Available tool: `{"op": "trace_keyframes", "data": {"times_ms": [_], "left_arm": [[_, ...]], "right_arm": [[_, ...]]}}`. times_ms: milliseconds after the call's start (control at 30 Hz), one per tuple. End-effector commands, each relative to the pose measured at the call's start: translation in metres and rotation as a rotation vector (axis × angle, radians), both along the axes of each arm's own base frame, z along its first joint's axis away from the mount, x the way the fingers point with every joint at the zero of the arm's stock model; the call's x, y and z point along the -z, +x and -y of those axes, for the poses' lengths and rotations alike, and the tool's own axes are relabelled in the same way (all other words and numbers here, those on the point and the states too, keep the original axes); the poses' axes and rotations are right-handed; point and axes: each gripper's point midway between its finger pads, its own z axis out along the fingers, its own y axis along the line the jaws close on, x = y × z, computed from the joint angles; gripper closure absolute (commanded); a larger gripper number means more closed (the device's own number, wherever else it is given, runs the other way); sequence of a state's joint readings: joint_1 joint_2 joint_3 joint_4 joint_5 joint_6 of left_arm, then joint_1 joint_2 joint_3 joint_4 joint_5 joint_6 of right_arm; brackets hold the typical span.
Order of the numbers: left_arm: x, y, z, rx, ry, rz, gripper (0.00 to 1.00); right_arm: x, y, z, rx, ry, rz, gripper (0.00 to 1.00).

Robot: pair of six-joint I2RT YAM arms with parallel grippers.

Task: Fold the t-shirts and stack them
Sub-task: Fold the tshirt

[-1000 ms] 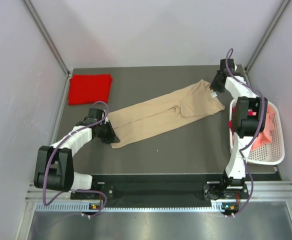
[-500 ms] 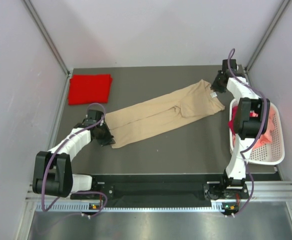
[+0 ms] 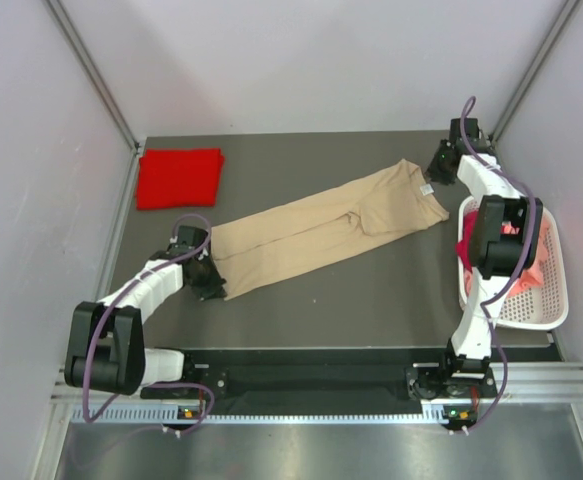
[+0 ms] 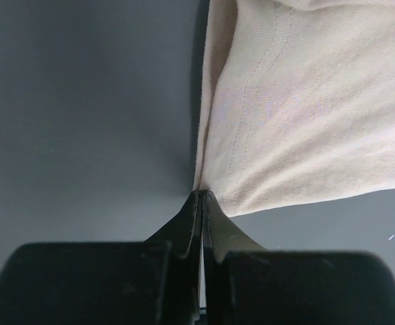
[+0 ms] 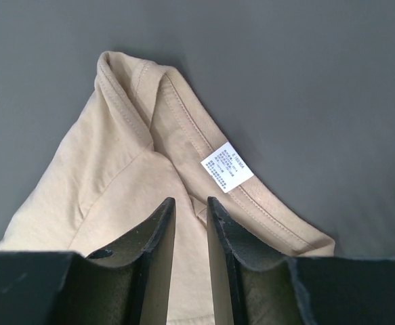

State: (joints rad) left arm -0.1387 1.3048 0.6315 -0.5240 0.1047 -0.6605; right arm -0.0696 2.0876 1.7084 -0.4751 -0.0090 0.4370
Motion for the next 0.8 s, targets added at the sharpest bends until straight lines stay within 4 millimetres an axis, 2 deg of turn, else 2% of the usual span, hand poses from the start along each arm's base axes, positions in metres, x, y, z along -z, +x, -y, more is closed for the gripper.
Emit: {"op": "trace_keyframes", "data": {"times_ms": [0,100,233,300,367,400,467,500,533,667,700,733,767], "left_arm": [[0.005,-0.004,-0.003,-0.011,0.033,-0.013,1.00],[0.007,-0.005,-0.002,-0.007,0.036,-0.019,1.00],[-0.001,-0.001,-0.003,-0.014,0.042,-0.001,1.00],[-0.012,0.005,-0.001,-0.013,0.035,0.018,1.00],[-0.026,0.015,-0.002,-0.019,0.041,0.044,0.96],[-0.033,0.020,-0.002,-0.020,0.043,0.061,0.91],[-0.053,0.035,0.002,0.001,0.030,0.109,0.88],[-0.059,0.039,0.006,0.016,0.016,0.117,0.86],[-0.072,0.049,0.016,0.056,-0.024,0.146,0.87],[-0.095,0.077,0.034,0.130,-0.097,0.226,0.83],[-0.093,0.087,0.036,0.144,-0.098,0.236,0.80],[-0.105,0.103,0.037,0.161,-0.086,0.274,0.78],[-0.107,0.113,0.035,0.163,-0.066,0.283,0.78]], "right_arm": [[-0.042,0.009,0.006,-0.009,-0.010,0.107,0.74],[-0.044,0.008,0.007,-0.007,-0.012,0.108,0.74],[-0.045,0.004,0.005,-0.006,0.000,0.103,0.74],[-0.045,-0.002,0.003,0.002,0.012,0.092,0.74],[-0.047,-0.008,0.001,0.016,0.026,0.081,0.73],[-0.042,-0.013,-0.003,0.026,0.042,0.067,0.73],[-0.050,-0.015,-0.008,0.027,0.065,0.096,0.73],[-0.041,-0.023,-0.010,0.053,0.082,0.077,0.73],[-0.049,-0.025,-0.014,0.059,0.091,0.100,0.74],[-0.043,-0.029,-0.035,0.046,0.129,0.103,0.77],[-0.042,-0.029,-0.044,0.042,0.145,0.099,0.77],[-0.038,-0.029,-0.047,0.048,0.153,0.091,0.77],[-0.036,-0.028,-0.047,0.054,0.160,0.086,0.77]]}}
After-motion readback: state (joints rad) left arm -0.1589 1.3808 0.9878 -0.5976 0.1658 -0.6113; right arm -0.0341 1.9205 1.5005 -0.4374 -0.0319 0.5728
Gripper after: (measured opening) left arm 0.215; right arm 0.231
